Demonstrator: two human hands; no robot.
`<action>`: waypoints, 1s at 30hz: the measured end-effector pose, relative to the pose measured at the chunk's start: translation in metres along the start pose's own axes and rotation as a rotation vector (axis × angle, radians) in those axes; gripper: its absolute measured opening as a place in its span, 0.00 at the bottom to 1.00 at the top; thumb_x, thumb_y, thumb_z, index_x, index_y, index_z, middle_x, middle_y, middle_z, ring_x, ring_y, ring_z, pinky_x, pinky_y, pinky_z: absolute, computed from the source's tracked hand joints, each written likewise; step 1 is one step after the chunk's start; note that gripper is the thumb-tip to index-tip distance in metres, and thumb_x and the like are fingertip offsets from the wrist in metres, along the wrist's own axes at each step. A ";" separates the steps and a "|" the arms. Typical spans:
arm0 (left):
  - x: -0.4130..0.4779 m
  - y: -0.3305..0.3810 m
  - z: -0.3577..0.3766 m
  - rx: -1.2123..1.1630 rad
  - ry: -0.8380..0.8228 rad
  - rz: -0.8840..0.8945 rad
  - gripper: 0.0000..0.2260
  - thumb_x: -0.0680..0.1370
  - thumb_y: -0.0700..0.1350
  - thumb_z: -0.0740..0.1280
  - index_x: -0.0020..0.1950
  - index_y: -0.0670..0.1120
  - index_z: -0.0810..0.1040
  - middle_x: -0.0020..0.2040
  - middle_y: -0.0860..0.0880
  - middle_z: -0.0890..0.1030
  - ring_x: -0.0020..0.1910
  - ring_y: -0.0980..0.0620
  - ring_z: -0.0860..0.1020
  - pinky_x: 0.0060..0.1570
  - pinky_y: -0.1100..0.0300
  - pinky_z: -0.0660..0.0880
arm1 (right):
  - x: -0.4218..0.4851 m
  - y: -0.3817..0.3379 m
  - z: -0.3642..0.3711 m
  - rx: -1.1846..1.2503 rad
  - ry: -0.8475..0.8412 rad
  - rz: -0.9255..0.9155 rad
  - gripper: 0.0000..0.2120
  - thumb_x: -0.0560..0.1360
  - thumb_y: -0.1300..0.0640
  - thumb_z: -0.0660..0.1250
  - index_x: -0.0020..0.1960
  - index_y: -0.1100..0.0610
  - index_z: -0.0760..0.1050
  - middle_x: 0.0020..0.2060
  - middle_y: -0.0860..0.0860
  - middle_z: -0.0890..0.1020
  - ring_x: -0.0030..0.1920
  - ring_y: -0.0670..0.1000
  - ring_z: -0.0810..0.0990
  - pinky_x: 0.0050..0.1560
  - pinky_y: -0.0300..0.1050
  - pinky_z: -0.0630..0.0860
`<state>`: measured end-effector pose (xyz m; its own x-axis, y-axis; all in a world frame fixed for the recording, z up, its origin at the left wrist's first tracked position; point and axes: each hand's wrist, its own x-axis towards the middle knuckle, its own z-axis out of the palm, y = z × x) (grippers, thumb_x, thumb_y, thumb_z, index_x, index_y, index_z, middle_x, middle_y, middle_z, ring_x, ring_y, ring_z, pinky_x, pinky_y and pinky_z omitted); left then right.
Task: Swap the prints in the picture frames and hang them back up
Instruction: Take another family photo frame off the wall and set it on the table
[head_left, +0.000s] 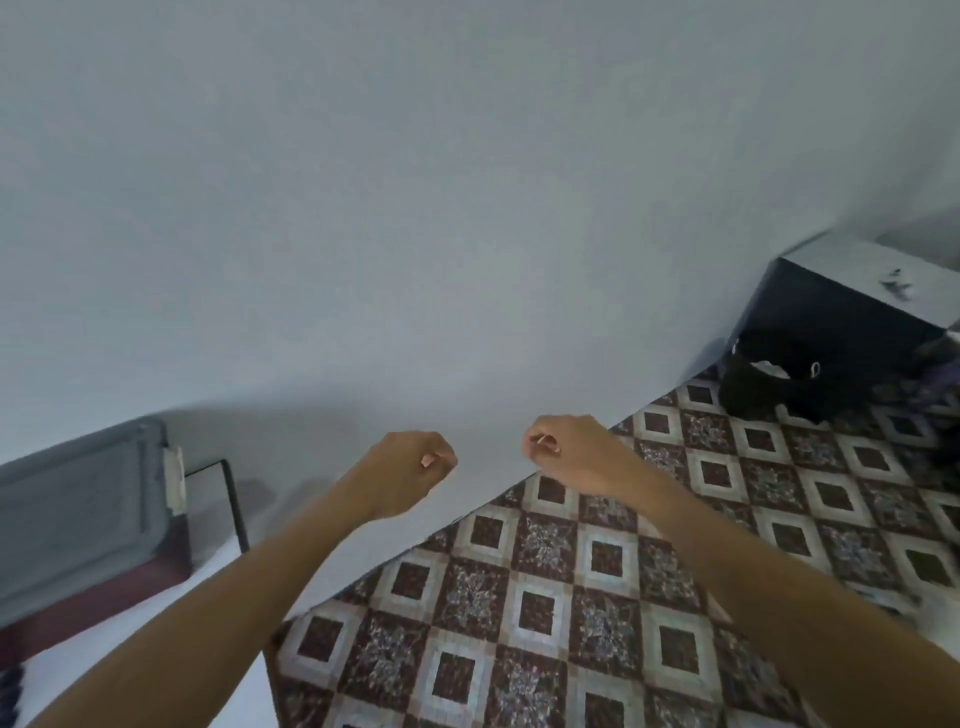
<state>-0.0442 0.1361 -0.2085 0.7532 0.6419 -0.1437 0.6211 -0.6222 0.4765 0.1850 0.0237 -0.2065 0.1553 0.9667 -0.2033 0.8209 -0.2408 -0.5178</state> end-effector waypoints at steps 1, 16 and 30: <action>0.006 -0.002 -0.011 0.003 0.028 -0.012 0.11 0.82 0.49 0.61 0.57 0.50 0.81 0.57 0.52 0.82 0.53 0.52 0.79 0.54 0.57 0.74 | 0.013 -0.005 -0.010 0.015 0.027 -0.030 0.09 0.81 0.51 0.61 0.55 0.50 0.79 0.53 0.47 0.83 0.50 0.49 0.82 0.56 0.50 0.79; 0.060 0.007 -0.145 -0.061 0.438 -0.297 0.07 0.81 0.51 0.63 0.51 0.54 0.81 0.47 0.60 0.81 0.38 0.61 0.78 0.42 0.65 0.75 | 0.165 -0.071 -0.151 0.045 0.103 -0.439 0.07 0.79 0.48 0.63 0.50 0.45 0.80 0.45 0.40 0.82 0.43 0.45 0.82 0.50 0.48 0.80; 0.058 0.042 -0.323 0.204 0.872 -0.267 0.07 0.81 0.48 0.63 0.52 0.51 0.81 0.51 0.56 0.81 0.46 0.56 0.80 0.51 0.58 0.78 | 0.225 -0.194 -0.286 0.143 0.395 -0.796 0.08 0.80 0.50 0.65 0.53 0.52 0.81 0.48 0.45 0.83 0.49 0.45 0.80 0.48 0.39 0.75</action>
<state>-0.0443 0.2920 0.0833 0.2027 0.8334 0.5141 0.8385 -0.4189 0.3485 0.2180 0.3123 0.0857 -0.2307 0.8052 0.5462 0.6942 0.5296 -0.4875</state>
